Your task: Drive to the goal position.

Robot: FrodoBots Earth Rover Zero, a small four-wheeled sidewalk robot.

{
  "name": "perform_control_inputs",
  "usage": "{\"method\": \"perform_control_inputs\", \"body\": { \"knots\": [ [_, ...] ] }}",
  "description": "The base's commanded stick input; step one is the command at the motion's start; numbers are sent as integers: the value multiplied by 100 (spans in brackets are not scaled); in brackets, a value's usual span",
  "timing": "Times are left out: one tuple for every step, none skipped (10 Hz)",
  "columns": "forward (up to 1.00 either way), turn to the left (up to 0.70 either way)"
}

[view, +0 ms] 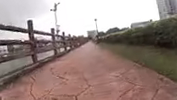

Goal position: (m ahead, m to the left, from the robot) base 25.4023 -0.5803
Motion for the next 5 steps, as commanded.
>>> {"method": "perform_control_inputs", "body": {
  "knots": [
    [70, 0],
    [70, 0],
    [70, 0],
    [70, 0],
    [70, 0]
  ]
}}
